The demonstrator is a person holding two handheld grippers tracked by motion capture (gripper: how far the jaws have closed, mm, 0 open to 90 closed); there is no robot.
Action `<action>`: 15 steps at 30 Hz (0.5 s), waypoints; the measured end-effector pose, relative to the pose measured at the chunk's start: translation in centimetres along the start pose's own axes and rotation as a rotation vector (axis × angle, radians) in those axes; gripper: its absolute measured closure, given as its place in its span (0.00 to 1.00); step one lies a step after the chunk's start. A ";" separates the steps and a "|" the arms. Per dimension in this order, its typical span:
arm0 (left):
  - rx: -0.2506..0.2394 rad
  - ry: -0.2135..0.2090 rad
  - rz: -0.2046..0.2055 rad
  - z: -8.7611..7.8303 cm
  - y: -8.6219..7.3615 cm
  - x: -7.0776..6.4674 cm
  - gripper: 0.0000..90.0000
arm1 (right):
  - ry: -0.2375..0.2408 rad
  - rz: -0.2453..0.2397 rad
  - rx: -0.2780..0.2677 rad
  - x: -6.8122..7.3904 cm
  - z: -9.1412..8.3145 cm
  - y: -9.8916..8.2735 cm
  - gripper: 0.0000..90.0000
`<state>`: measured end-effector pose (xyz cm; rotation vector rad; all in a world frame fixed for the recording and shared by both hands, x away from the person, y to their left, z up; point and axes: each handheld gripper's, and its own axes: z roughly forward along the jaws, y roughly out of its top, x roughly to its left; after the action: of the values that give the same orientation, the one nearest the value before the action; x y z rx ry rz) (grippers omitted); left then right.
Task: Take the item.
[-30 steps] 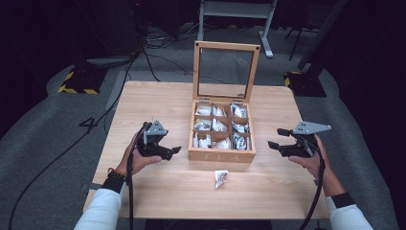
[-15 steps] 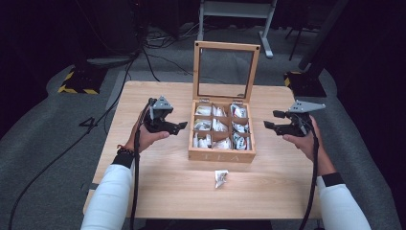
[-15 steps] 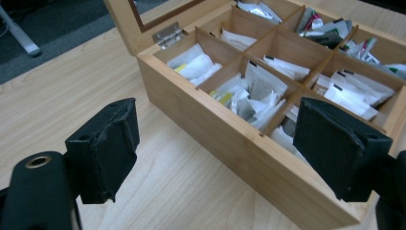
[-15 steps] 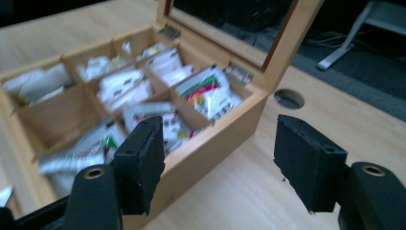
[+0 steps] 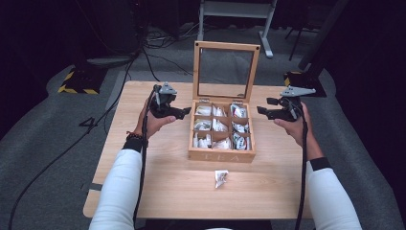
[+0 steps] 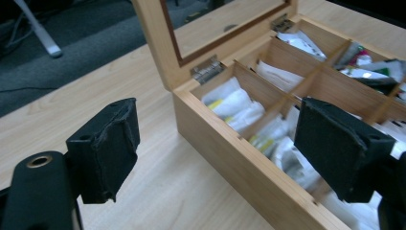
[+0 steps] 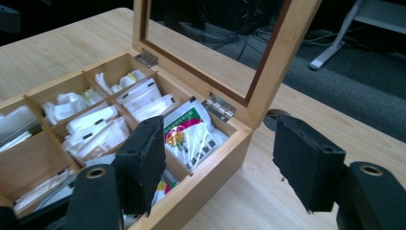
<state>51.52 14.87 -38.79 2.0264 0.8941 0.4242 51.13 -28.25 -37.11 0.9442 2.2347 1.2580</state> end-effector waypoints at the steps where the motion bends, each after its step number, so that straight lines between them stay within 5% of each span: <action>1: 0.006 0.003 -0.005 0.3 0.2 0.1 0.18 | 0.000 0.006 0.000 -0.2 0.2 0.1 0.40; 15: 0.057 0.096 -0.035 4.8 3.0 1.0 0.19 | -0.033 0.068 0.045 -1.7 4.6 1.6 0.40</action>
<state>56.33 11.69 -39.17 2.0534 1.0088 0.4856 55.77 -26.21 -38.01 1.0582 2.2309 1.2165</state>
